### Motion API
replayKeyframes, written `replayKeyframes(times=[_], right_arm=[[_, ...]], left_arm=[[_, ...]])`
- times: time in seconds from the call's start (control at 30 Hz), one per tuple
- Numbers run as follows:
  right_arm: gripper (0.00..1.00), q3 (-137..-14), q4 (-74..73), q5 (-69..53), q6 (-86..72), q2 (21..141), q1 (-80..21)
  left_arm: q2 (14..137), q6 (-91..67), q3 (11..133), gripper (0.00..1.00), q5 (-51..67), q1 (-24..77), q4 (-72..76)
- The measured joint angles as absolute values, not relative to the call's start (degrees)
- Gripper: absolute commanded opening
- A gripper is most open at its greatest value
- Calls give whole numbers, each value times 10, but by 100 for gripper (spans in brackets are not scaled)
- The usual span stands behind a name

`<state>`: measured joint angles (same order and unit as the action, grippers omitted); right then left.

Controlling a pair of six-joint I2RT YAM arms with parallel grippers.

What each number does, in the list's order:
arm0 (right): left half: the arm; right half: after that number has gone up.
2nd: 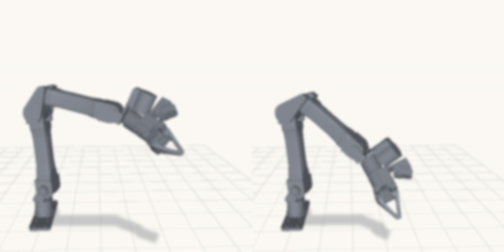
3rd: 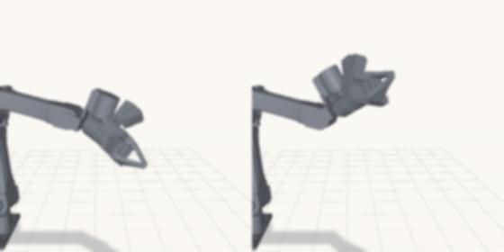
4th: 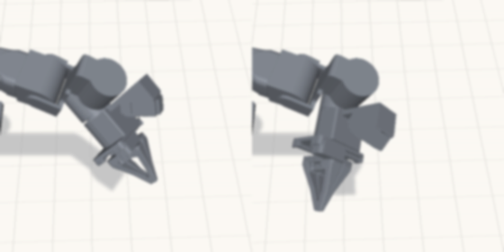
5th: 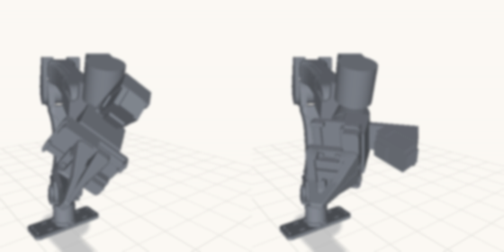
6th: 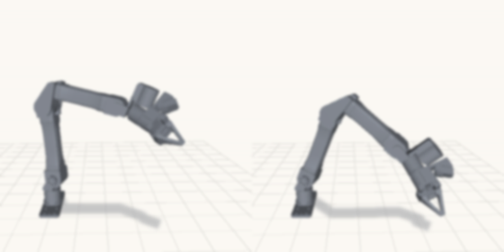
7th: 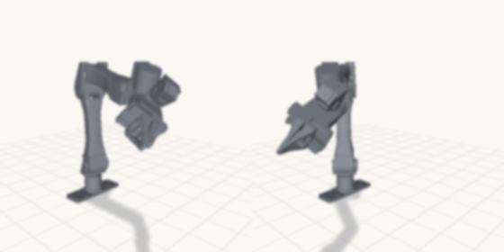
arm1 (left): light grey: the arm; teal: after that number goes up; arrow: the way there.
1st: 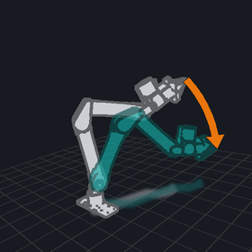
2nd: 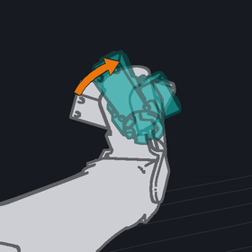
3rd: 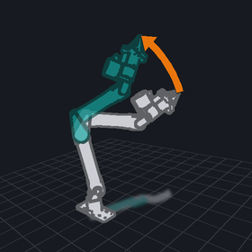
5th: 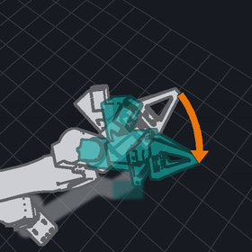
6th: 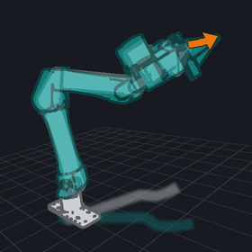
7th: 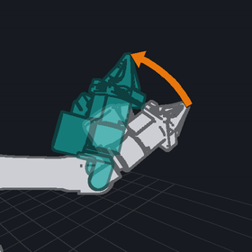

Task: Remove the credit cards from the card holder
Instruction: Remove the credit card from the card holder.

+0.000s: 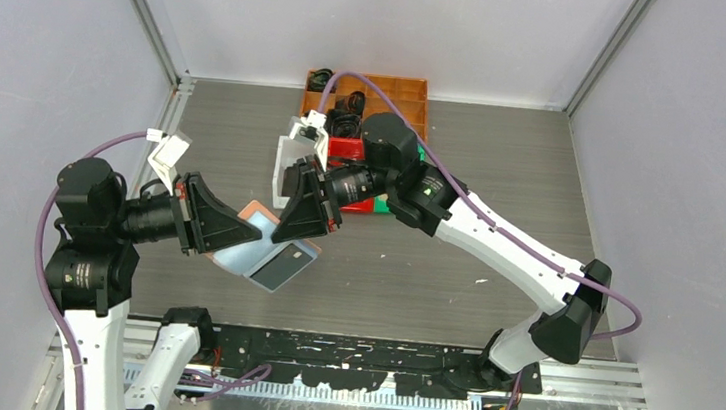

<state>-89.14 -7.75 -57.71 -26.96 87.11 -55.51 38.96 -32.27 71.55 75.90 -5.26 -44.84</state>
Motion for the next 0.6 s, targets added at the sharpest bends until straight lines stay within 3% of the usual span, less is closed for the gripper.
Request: replayKeyframes(times=[0.07,0.1,0.17,0.4,0.6], right_arm=[[1,-891,-76,-573,-273,871,-555],[1,-891,-74,-568,-276,871,-555],[1,-889,-72,-552,-283,870,-554],[1,-736,140,-488,-427,819,-508],[1,-656,342,-451,-576,806,-490]], left_arm=[[390,-324,716,55,756,-53,-448],[390,-322,717,64,755,-53,-447],[390,-329,719,70,754,-53,-444],[388,-340,720,68,742,-53,-437],[375,-378,717,53,724,-54,-392]])
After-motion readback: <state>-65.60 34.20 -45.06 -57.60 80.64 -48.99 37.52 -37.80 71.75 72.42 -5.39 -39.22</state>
